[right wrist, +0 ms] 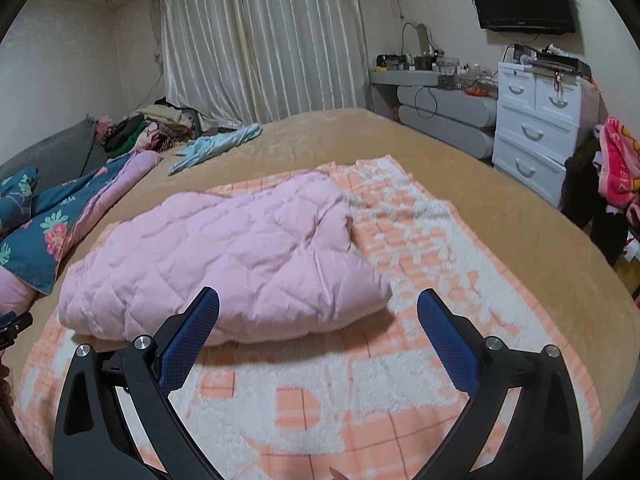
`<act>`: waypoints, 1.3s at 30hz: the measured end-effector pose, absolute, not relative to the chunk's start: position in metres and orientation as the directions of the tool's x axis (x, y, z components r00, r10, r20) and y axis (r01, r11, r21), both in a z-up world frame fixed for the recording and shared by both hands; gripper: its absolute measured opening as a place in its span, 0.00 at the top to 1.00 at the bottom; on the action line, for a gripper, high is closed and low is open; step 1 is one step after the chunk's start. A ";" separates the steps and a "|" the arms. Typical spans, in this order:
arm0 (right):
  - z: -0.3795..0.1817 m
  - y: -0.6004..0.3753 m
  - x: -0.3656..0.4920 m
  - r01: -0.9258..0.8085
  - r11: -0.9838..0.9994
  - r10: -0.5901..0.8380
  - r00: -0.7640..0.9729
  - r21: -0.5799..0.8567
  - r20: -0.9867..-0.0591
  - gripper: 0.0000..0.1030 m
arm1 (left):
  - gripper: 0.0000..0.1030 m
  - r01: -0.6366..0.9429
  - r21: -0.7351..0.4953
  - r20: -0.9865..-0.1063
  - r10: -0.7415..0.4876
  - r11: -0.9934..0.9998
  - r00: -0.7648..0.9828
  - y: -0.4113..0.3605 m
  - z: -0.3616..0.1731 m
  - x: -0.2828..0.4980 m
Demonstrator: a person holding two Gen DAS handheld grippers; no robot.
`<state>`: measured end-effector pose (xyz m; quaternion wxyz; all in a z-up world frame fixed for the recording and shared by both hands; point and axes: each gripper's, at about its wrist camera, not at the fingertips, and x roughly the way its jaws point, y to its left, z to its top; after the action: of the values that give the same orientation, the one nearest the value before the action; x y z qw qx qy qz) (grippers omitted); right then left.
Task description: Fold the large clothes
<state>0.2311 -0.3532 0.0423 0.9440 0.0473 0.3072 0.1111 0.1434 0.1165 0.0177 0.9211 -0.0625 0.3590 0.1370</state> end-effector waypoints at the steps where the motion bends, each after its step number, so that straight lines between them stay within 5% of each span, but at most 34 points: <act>1: 0.038 -0.352 0.231 -0.181 0.970 0.242 0.779 0.163 -0.578 0.04 | 0.09 -0.298 -0.025 -0.687 0.200 0.954 0.698 0.117 0.013 0.144; 9: 0.001 -0.350 0.251 -0.118 0.962 0.256 0.703 0.246 -0.664 0.04 | 0.09 -0.341 -0.255 -0.757 0.033 0.905 0.653 0.138 -0.027 0.164; 23: -0.051 -0.346 0.320 0.044 0.893 0.336 0.600 0.449 -0.727 0.04 | 0.09 -0.522 -0.496 -0.755 -0.048 0.693 0.654 0.194 -0.068 0.217; 39: -0.091 -0.339 0.374 0.067 0.782 0.460 0.608 0.619 -0.647 0.04 | 0.08 -0.500 -0.619 -0.690 -0.114 0.606 0.715 0.212 -0.107 0.260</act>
<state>0.3741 -0.3394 -0.0914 0.8420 0.3084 0.4270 0.1169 0.2603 0.2121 -0.1074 0.8211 -0.4280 0.3589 0.1174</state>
